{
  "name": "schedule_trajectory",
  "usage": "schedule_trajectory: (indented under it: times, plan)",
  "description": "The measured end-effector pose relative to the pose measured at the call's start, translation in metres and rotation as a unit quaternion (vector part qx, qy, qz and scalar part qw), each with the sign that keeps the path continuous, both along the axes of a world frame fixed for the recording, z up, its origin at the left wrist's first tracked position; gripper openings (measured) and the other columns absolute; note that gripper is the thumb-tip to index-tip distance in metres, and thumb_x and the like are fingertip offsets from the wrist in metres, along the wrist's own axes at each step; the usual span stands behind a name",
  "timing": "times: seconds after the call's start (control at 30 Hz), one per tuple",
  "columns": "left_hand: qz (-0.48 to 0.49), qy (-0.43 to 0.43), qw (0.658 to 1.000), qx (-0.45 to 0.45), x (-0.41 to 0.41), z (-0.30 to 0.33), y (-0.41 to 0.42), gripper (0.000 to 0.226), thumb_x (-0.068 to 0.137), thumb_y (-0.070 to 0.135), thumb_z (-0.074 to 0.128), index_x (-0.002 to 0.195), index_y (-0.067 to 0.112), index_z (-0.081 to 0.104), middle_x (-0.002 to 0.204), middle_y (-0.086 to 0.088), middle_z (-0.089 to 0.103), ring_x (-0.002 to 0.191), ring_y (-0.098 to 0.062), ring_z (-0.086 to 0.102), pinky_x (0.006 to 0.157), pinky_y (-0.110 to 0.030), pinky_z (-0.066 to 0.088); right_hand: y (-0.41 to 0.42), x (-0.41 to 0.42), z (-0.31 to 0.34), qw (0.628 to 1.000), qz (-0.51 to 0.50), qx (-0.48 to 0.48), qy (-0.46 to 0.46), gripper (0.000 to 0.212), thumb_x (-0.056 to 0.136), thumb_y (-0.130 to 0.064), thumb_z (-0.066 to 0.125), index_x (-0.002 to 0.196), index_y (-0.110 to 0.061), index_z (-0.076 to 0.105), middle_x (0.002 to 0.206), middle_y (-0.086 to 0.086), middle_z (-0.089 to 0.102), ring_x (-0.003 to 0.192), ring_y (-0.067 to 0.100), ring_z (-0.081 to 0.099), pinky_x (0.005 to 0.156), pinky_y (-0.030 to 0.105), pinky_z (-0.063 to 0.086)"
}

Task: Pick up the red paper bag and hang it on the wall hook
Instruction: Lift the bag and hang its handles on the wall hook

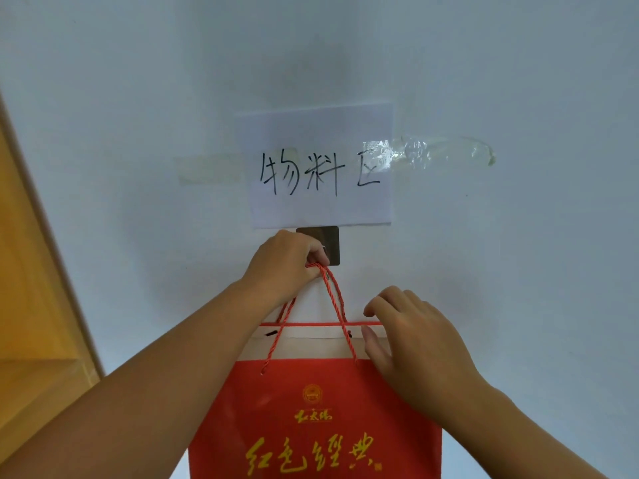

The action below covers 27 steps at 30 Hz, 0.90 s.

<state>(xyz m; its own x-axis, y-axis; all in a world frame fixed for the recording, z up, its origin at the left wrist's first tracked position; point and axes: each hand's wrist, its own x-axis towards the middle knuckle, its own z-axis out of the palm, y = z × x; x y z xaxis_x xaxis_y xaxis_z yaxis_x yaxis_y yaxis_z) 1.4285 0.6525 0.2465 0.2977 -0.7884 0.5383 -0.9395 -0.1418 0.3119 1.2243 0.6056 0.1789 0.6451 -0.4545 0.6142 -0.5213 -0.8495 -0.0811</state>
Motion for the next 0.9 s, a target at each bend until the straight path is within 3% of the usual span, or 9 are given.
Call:
schedule_trajectory:
  times: [0.43,0.6,0.7,0.9]
  plan:
    - [-0.021,0.048,0.999,-0.014,-0.007,0.019,-0.003,0.015,0.080,0.002,0.080,0.088,0.015,0.082,0.087,0.002,0.077,0.075,-0.009,0.072,0.079,-0.026,0.061,-0.009,-0.007,-0.009,1.000,0.016,0.017,0.007,0.017,0.087,-0.034,0.061,0.100,-0.024,0.063,0.100,-0.006,0.062,0.081,0.013,0.056,0.068,0.024,0.045]
    - [-0.020,-0.045,0.998,0.033,-0.012,0.021,-0.012,0.011,0.083,0.010,0.081,0.091,0.017,0.082,0.087,0.007,0.064,0.073,-0.005,0.059,0.074,-0.023,0.052,-0.014,-0.015,-0.009,1.000,0.013,0.026,0.001,0.017,0.086,-0.034,0.064,0.100,-0.024,0.064,0.100,-0.006,0.063,0.081,0.012,0.057,0.068,0.023,0.046]
    - [-0.028,-0.106,0.993,0.048,-0.008,0.014,-0.011,0.012,0.084,0.014,0.080,0.096,0.019,0.081,0.090,0.008,0.056,0.081,-0.009,0.056,0.074,-0.022,0.044,-0.018,-0.022,-0.010,0.999,0.007,0.036,-0.007,0.018,0.085,-0.034,0.065,0.100,-0.025,0.065,0.101,-0.006,0.064,0.081,0.012,0.057,0.069,0.022,0.044]
    - [-0.066,-0.135,0.988,0.034,0.006,0.009,0.001,0.015,0.084,0.018,0.081,0.099,0.021,0.082,0.093,0.004,0.064,0.085,-0.013,0.060,0.078,-0.030,0.055,-0.025,-0.029,-0.012,0.999,0.019,0.045,-0.010,0.016,0.087,-0.034,0.063,0.100,-0.024,0.064,0.100,-0.006,0.062,0.081,0.013,0.056,0.070,0.022,0.040]
